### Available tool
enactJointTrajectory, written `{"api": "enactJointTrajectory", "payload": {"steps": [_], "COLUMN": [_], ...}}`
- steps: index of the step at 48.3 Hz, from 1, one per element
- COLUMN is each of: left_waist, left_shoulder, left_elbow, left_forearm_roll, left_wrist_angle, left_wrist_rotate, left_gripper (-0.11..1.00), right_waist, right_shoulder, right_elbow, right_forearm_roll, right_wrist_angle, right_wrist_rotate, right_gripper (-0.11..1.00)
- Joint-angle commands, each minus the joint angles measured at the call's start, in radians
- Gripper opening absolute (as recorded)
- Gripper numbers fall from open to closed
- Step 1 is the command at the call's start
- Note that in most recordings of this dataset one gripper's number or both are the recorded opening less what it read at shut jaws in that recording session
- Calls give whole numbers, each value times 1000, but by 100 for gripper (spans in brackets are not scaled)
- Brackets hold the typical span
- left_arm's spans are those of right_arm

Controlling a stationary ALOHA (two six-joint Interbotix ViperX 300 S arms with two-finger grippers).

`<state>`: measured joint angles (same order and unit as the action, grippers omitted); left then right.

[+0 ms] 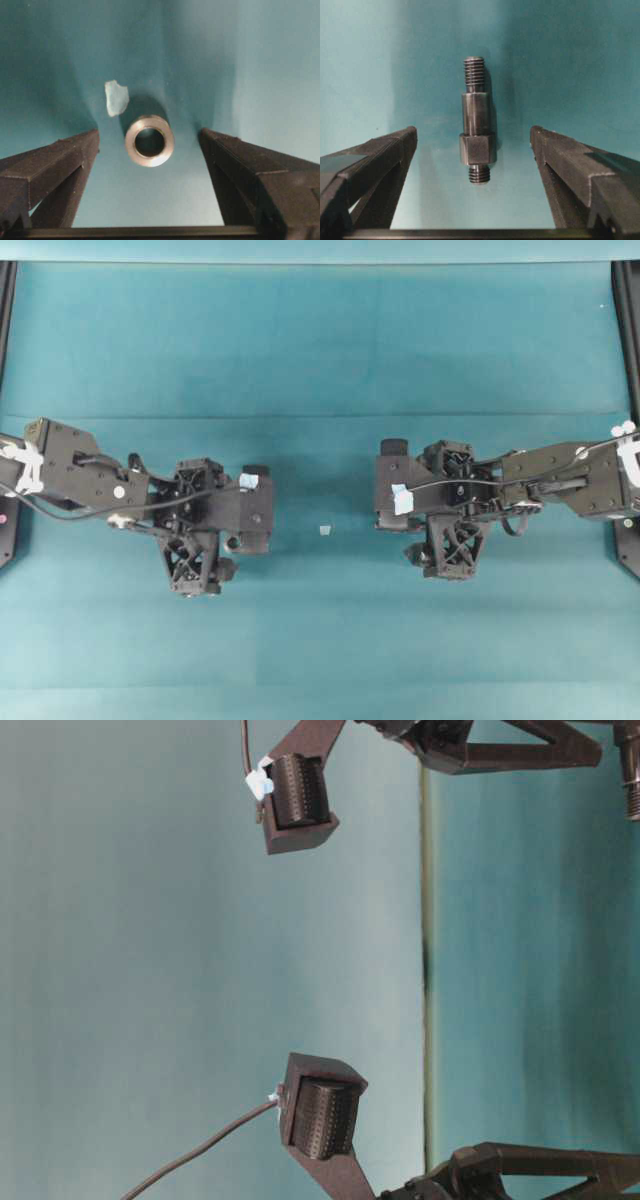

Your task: Insert the washer onto the shaft with both hands.

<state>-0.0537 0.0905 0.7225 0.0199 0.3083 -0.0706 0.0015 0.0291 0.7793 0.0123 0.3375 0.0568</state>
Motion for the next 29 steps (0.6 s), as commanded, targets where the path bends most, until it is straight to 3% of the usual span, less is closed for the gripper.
{"api": "enactJointTrajectory", "payload": {"steps": [1,29], "left_waist": [2,2], "left_shoulder": [2,2], "left_elbow": [-15,-17], "left_forearm_roll": [2,2], "left_wrist_angle": [-12,-12], "left_wrist_rotate": [2,2], "left_gripper": [93,93], "right_waist": [-2,0], "right_shoulder": [-2,8], "right_elbow": [-5,-5], "right_forearm_roll": [2,2], "right_wrist_angle": [-11,-17], "right_wrist_rotate": [8,8], "right_gripper": [92,92]}}
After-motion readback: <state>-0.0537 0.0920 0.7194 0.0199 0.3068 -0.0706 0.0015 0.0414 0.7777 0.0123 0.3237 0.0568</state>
